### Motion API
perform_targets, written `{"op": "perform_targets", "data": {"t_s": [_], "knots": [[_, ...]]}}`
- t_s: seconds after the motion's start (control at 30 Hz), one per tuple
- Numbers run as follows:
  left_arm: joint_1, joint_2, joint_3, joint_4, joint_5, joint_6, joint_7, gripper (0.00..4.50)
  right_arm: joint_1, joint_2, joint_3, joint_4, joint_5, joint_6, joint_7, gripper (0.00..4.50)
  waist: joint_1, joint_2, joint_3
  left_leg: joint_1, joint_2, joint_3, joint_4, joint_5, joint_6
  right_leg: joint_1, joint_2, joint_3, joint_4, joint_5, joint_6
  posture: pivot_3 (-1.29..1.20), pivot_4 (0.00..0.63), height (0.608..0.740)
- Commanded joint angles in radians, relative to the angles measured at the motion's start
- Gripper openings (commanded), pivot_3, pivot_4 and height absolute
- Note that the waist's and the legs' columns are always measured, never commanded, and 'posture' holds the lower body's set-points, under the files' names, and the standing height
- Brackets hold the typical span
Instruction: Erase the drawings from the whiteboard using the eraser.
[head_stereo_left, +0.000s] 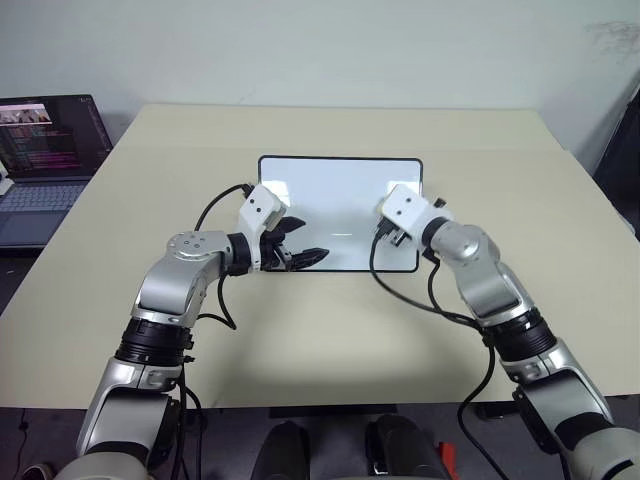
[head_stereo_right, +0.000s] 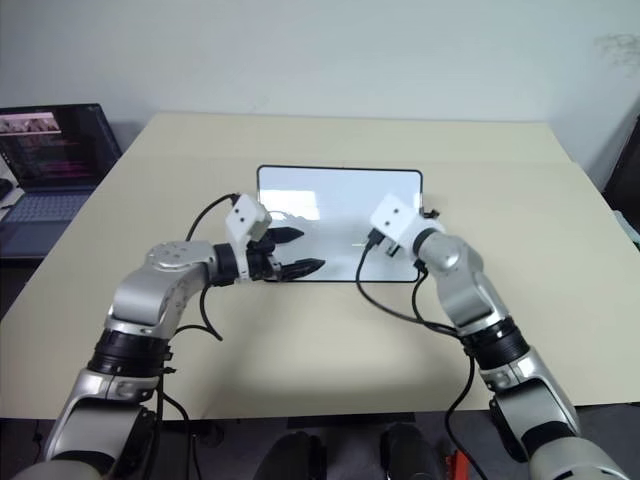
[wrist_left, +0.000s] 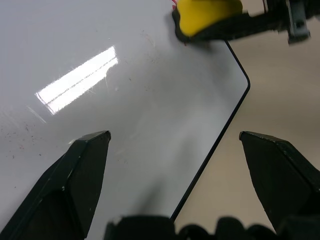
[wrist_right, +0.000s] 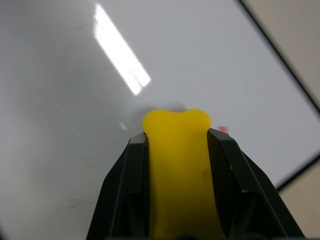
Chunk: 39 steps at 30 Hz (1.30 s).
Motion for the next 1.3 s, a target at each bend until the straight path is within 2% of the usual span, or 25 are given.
{"op": "perform_targets", "data": {"t_s": [0.03, 0.37, 0.6, 0.73, 1.3], "knots": [[-0.016, 0.005, 0.015, -0.038, -0.011, -0.004, -0.006, 4.50, -0.004, -0.009, -0.022, 0.020, -0.011, -0.006, -0.016, 1.25, 0.000, 0.000, 0.000, 0.000, 0.000, 0.000, 0.000, 0.000, 0.000, 0.000, 0.000, 0.000, 0.000, 0.000, 0.000, 0.00, 0.150, 0.740], [-0.044, -0.009, 0.028, -0.056, -0.052, 0.026, -0.016, 4.50, 0.078, -0.036, 0.049, -0.053, 0.010, 0.072, 0.157, 1.25, -0.002, 0.000, 0.000, 0.000, 0.000, 0.000, -0.001, 0.000, 0.000, 0.000, 0.000, 0.000, 0.000, 0.000, 0.000, 0.00, 0.150, 0.740], [-0.048, -0.002, 0.021, -0.037, -0.044, 0.010, -0.026, 4.50, -0.013, 0.007, -0.031, 0.014, -0.011, -0.013, -0.006, 1.25, -0.003, 0.000, 0.000, 0.002, 0.000, 0.001, 0.000, 0.000, 0.000, 0.000, 0.001, 0.001, 0.000, 0.000, 0.001, 0.00, 0.150, 0.740], [-0.041, -0.004, 0.017, -0.043, -0.041, 0.008, -0.027, 4.50, -0.051, 0.017, -0.041, 0.051, 0.001, -0.042, -0.037, 1.25, 0.000, 0.000, 0.000, 0.000, 0.000, 0.000, -0.001, 0.000, 0.000, -0.001, 0.001, 0.000, 0.000, 0.001, -0.001, 0.00, 0.150, 0.740], [-0.031, -0.003, 0.022, -0.057, -0.046, 0.018, -0.023, 4.50, 0.101, -0.097, 0.008, -0.052, 0.004, 0.067, 0.164, 1.25, 0.000, 0.000, 0.000, 0.001, 0.000, 0.000, -0.002, 0.000, 0.000, 0.000, 0.000, 0.000, -0.001, -0.001, 0.001, 0.00, 0.150, 0.740]]}}
